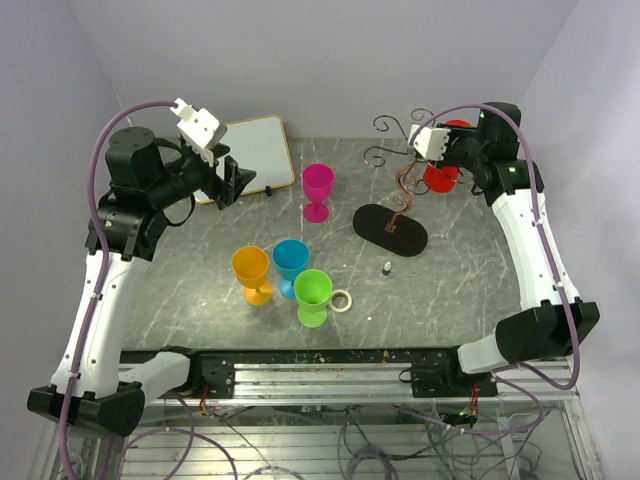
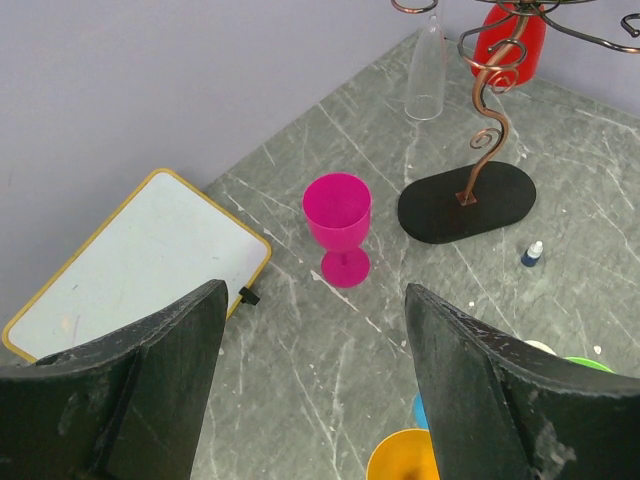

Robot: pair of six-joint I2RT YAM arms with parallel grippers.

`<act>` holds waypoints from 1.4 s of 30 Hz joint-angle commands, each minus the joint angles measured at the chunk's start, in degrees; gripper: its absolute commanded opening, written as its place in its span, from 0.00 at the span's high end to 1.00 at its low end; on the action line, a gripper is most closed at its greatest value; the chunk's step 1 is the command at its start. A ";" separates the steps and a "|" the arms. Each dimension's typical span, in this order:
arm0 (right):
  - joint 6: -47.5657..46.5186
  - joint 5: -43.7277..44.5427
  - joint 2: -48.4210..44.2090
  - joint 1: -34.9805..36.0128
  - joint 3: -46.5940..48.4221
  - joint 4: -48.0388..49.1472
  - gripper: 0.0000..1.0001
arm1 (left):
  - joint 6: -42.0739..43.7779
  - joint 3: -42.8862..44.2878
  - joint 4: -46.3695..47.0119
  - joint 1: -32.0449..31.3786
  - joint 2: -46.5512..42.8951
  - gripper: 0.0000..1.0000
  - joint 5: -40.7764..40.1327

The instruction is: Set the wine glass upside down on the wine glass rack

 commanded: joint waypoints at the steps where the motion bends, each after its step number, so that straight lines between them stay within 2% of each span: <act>1: 2.34 -2.10 -1.51 0.20 -0.48 -1.12 0.65 | 0.90 -0.41 0.87 0.15 -0.92 0.18 1.71; 7: 4.53 -4.26 -1.59 0.18 -0.12 -1.15 0.58 | 1.16 -0.93 0.87 0.16 -1.01 0.18 1.65; 14: 6.86 -6.39 -1.69 0.19 0.50 -0.84 0.55 | 1.72 -1.41 0.55 0.15 -1.45 0.18 1.47; 24: 15.29 -10.18 -2.76 0.19 3.57 0.29 0.47 | 2.04 -2.96 1.21 0.15 -1.70 0.17 1.07; 31: 24.45 -7.18 -3.89 0.17 6.00 3.75 0.45 | 0.80 -3.97 2.72 0.15 -1.27 0.16 0.23; 38: 36.23 -4.76 -7.65 0.05 5.35 5.37 0.44 | -4.21 -5.48 5.58 0.32 0.46 0.11 -6.11; 39: 38.61 -4.30 -8.19 -0.01 4.96 5.79 0.43 | -4.64 -5.58 5.91 0.35 0.94 0.10 -6.86; 42: 49.00 0.79 -9.75 0.02 3.71 7.91 0.25 | -6.23 -4.25 5.76 0.41 3.74 0.01 -9.29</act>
